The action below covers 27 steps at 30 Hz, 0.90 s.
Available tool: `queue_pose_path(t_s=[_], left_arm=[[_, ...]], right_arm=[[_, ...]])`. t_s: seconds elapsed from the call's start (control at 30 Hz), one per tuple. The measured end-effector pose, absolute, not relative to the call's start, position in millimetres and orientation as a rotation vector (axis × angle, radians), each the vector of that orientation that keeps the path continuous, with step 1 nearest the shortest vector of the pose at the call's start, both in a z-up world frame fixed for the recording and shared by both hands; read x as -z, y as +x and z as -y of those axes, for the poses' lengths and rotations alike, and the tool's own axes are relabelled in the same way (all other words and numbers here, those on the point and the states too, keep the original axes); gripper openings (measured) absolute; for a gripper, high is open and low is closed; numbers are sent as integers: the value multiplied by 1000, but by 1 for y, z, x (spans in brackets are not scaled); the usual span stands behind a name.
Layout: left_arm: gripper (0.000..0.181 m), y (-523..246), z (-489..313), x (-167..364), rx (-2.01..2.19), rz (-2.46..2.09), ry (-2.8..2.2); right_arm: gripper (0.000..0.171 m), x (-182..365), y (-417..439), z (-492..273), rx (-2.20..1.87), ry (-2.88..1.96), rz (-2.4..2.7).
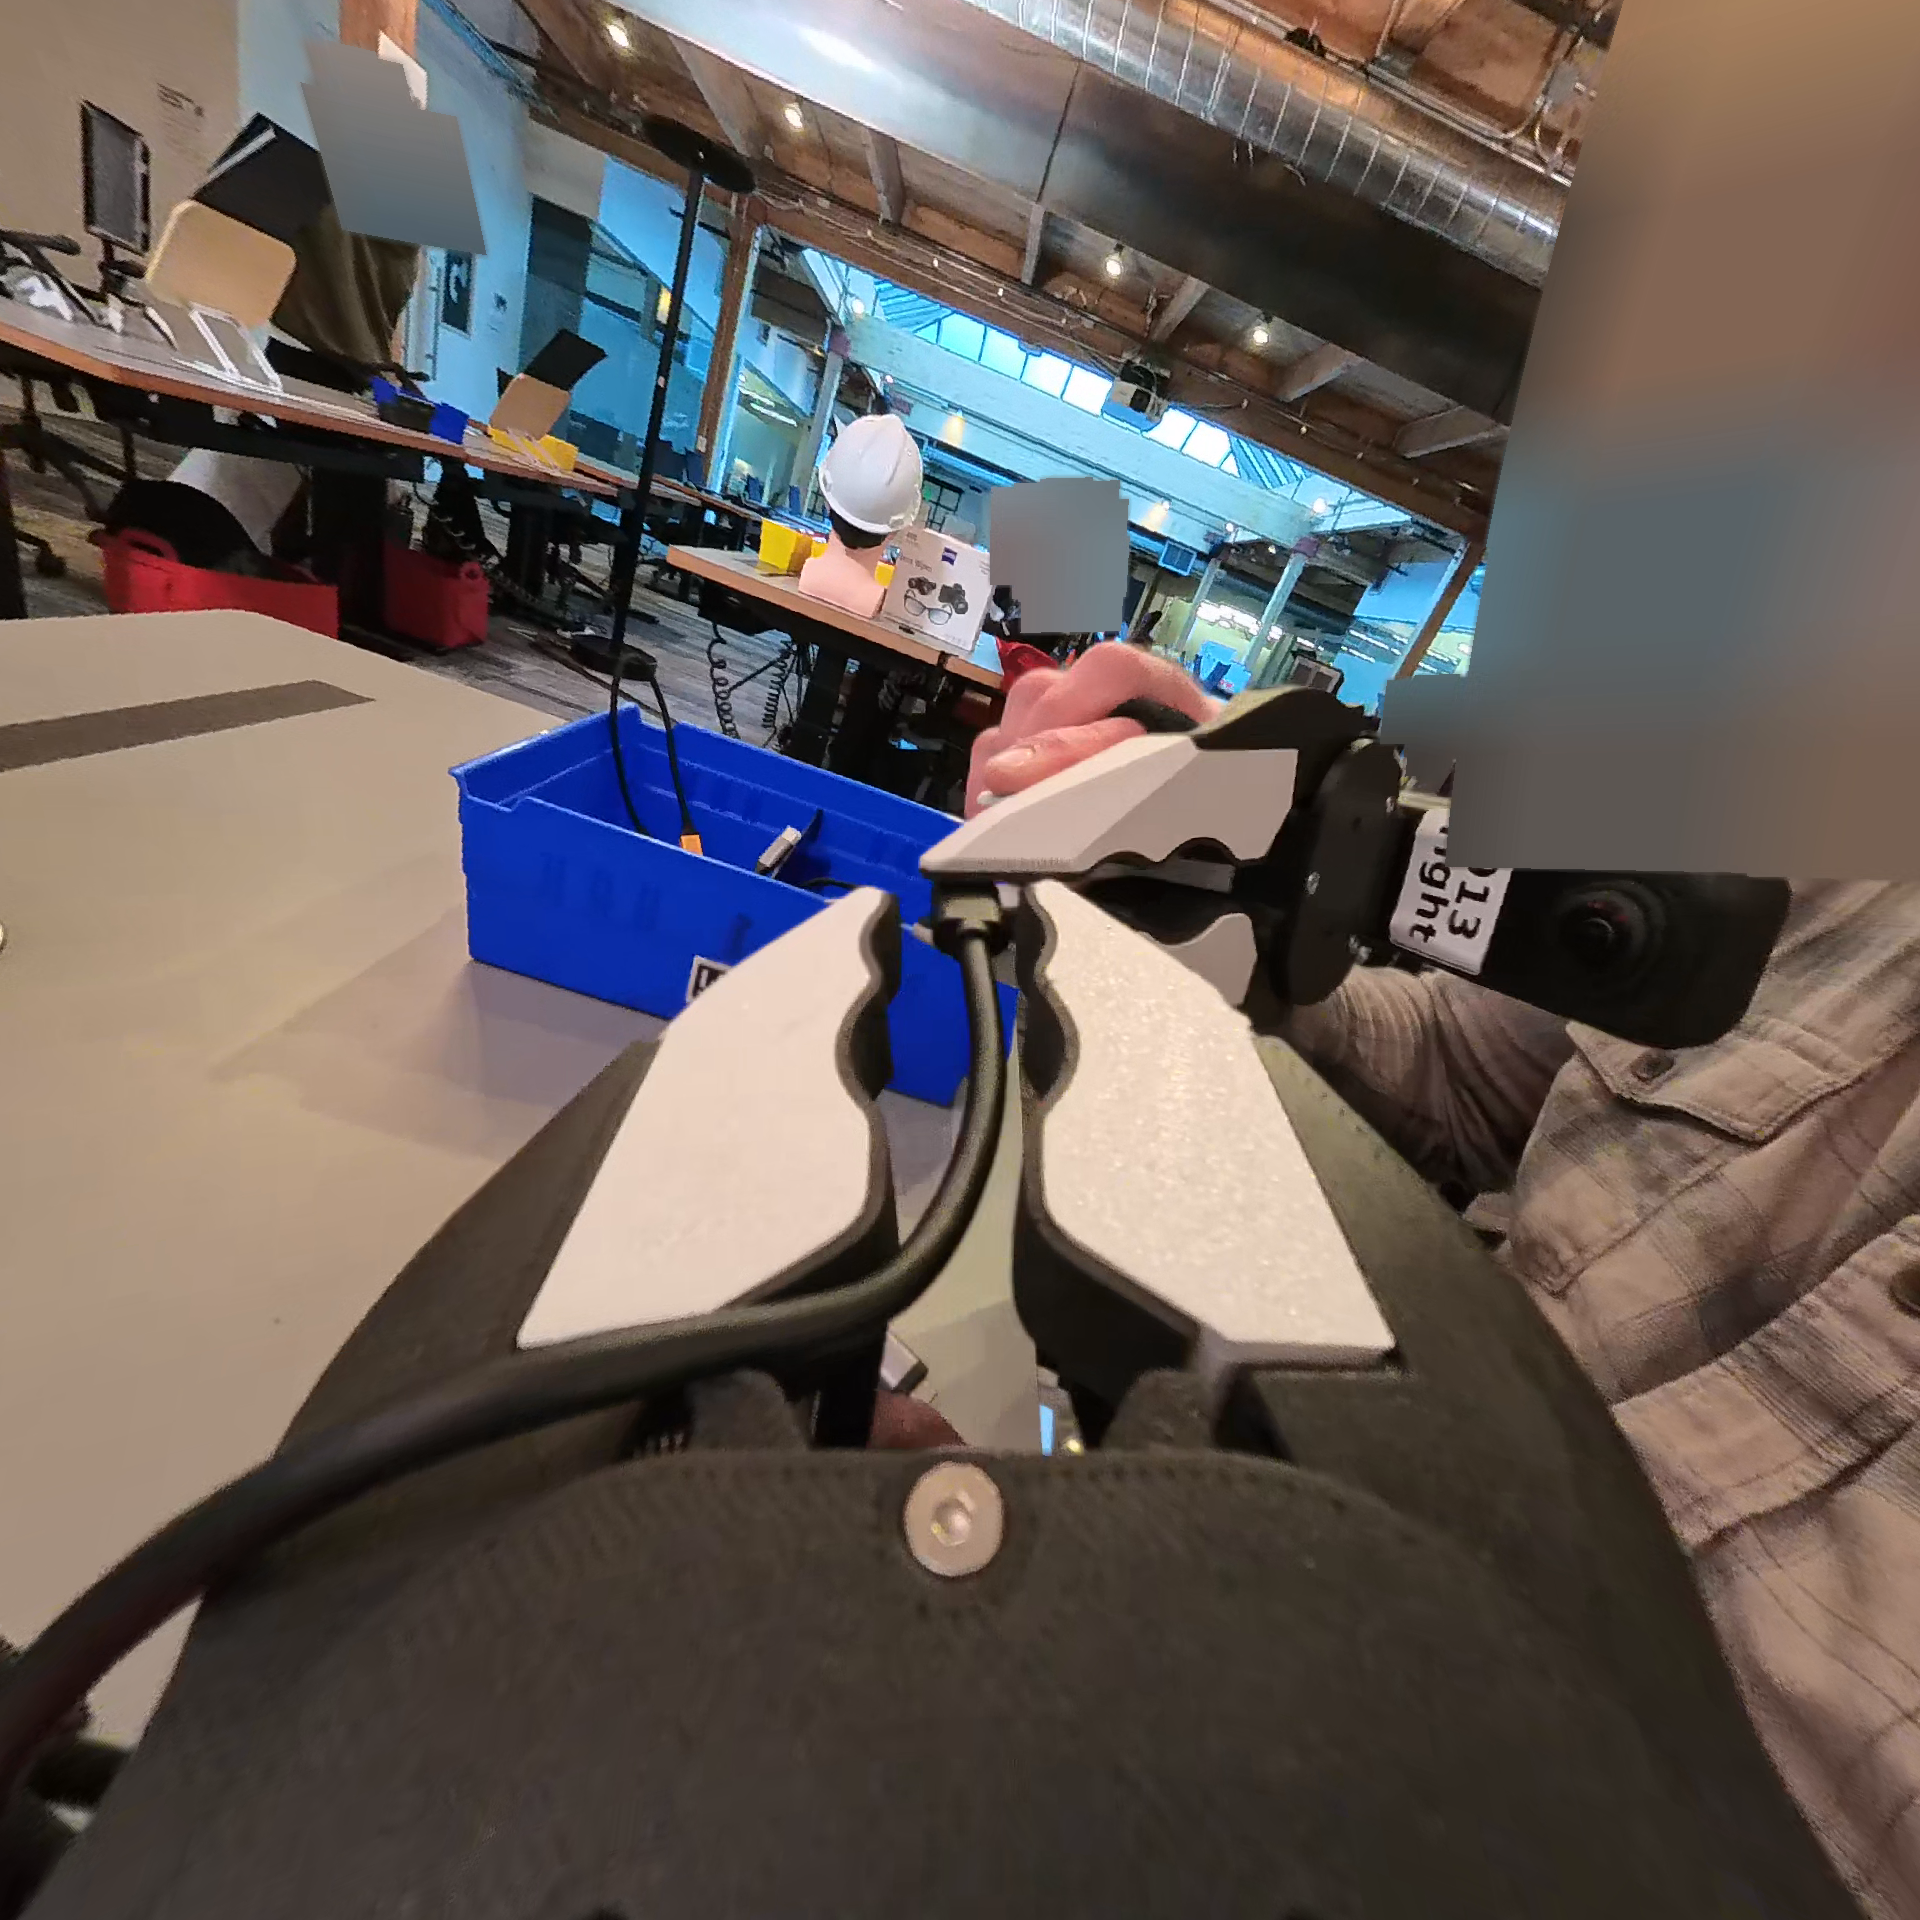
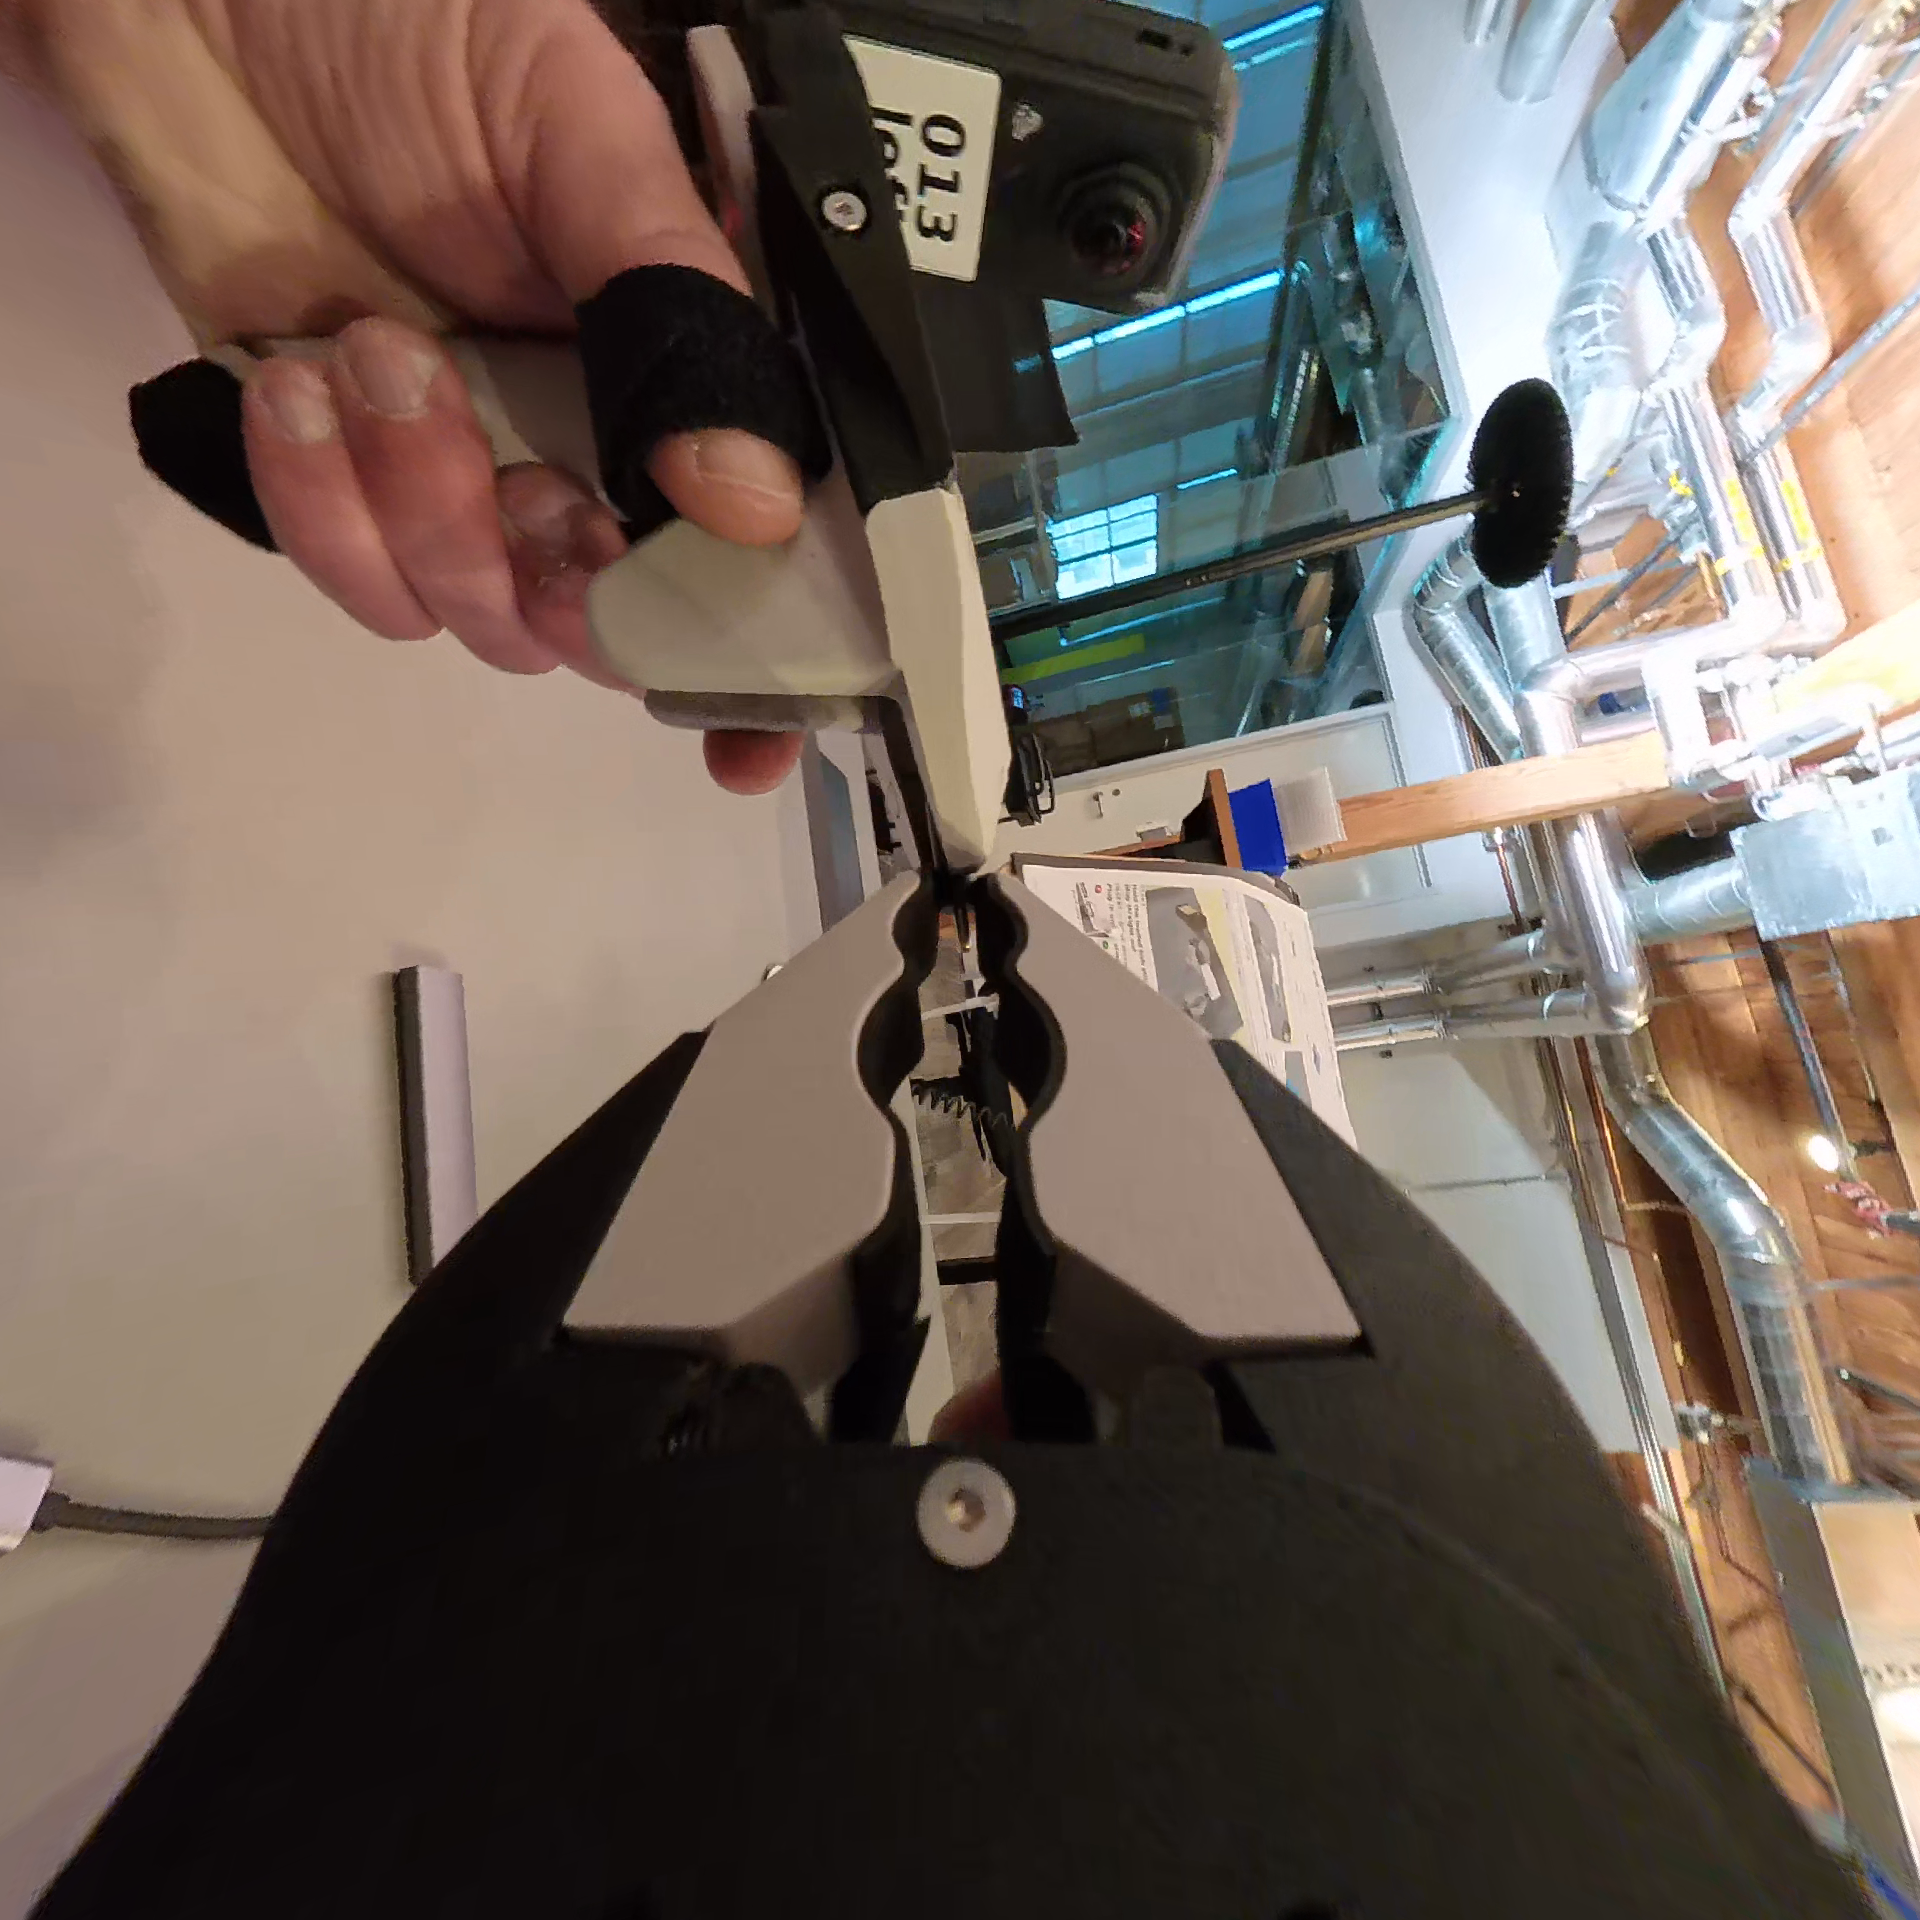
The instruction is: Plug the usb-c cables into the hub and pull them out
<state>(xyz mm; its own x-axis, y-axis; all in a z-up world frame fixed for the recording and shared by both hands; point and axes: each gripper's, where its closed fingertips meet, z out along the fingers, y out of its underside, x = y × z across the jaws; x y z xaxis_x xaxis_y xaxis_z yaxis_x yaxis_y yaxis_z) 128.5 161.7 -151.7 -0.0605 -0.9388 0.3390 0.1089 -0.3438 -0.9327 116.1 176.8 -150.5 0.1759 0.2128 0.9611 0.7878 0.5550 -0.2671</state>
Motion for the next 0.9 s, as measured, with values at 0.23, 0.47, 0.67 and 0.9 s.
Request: queue_pose_path(t_s=[0.23, 0.47, 0.67, 0.9], left_arm=[[28, 133, -163, 143, 1546, -888, -1313], [15, 134, -165, 140, 1494, -865, -1291], [14, 136, -165, 141, 1478, -885, -1310], [12, 137, -166, 141, 1444, -891, -1320]], right_arm=[[4, 144, 122, -181, 517, -1001, 1227], [4, 144, 122, -181, 500, -1026, 1218], [4, 142, 124, -182, 528, -1017, 1210], [4, 142, 125, -183, 521, -1032, 1201]])
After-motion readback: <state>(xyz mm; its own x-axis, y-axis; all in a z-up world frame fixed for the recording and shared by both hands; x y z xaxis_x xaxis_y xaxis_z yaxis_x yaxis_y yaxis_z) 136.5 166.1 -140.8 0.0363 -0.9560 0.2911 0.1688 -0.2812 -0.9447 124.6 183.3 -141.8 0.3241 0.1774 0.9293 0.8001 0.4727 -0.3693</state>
